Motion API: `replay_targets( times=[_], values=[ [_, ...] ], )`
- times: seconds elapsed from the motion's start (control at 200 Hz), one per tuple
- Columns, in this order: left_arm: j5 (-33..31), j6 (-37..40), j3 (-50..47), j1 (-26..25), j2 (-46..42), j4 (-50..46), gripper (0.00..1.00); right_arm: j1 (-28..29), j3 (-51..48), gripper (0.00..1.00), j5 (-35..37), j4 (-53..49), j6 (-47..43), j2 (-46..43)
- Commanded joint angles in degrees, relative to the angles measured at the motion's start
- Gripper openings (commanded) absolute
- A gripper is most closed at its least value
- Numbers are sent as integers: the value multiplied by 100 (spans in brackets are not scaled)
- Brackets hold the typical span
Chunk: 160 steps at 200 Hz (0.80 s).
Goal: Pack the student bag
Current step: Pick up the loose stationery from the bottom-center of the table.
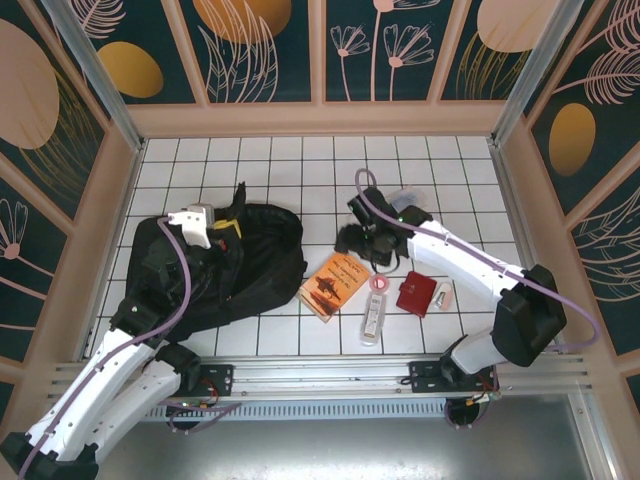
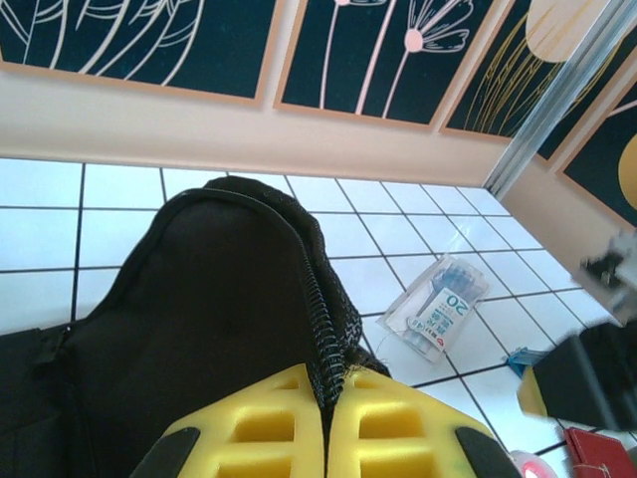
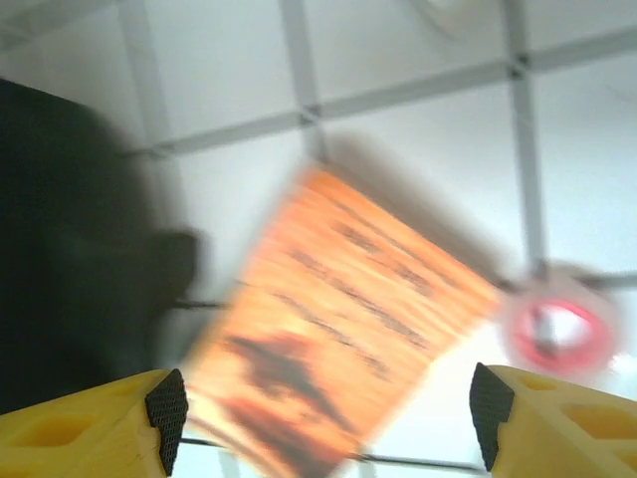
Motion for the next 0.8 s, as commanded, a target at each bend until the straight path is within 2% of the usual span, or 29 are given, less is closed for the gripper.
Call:
replay_targets(
  times=[0.0,0.175,0.415,0.736,0.796],
  values=[
    [93,126,90,-3,-31,-137,0,193,-571,81,465,-1036,-8,-52],
    [-100,197,-5,1,-109,-135,0,523,-1187,90,114,-1026,358,-117],
    [-119,268,-24,-3,-150,-98,0,916,-1709,91,-405,-456,599,121],
    [-39,249,-50,-3,-201,-98,0,1004,-1966,82,-311,101,814,495],
    [-45,257,-50,-3,-200,-98,0,1003,-2004,77,-371,284,820,567]
  ],
)
